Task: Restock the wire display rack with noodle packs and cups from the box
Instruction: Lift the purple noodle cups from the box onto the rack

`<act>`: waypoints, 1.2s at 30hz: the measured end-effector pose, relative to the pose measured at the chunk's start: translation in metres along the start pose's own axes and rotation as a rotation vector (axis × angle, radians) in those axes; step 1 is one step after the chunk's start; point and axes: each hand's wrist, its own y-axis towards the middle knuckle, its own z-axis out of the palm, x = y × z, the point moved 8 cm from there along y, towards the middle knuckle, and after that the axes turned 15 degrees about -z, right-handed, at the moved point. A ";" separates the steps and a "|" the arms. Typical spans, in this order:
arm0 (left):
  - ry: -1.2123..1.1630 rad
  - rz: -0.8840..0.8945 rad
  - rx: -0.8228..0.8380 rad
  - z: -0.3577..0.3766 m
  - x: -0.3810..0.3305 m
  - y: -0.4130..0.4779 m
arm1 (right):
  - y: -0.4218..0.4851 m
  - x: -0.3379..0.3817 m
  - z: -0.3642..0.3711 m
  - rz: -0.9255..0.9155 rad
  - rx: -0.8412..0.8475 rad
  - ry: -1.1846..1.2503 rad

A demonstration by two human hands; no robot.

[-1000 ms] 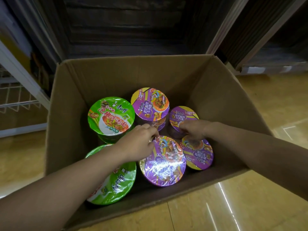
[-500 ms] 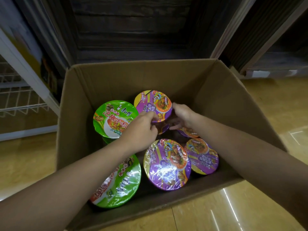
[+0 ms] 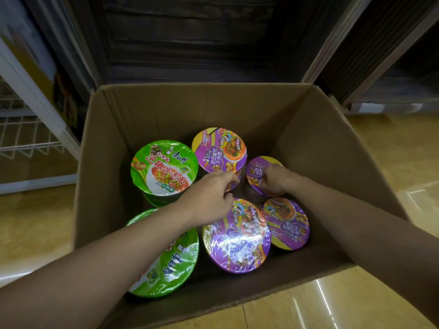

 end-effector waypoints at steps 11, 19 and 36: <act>0.004 -0.012 0.001 0.000 0.003 0.003 | 0.000 -0.037 0.003 0.321 -0.099 0.403; -0.018 -0.036 0.033 -0.003 0.003 0.005 | -0.024 -0.045 0.021 0.430 -0.146 0.656; -0.482 -0.238 -0.114 -0.049 -0.020 0.017 | -0.119 -0.020 -0.119 0.074 -0.537 0.731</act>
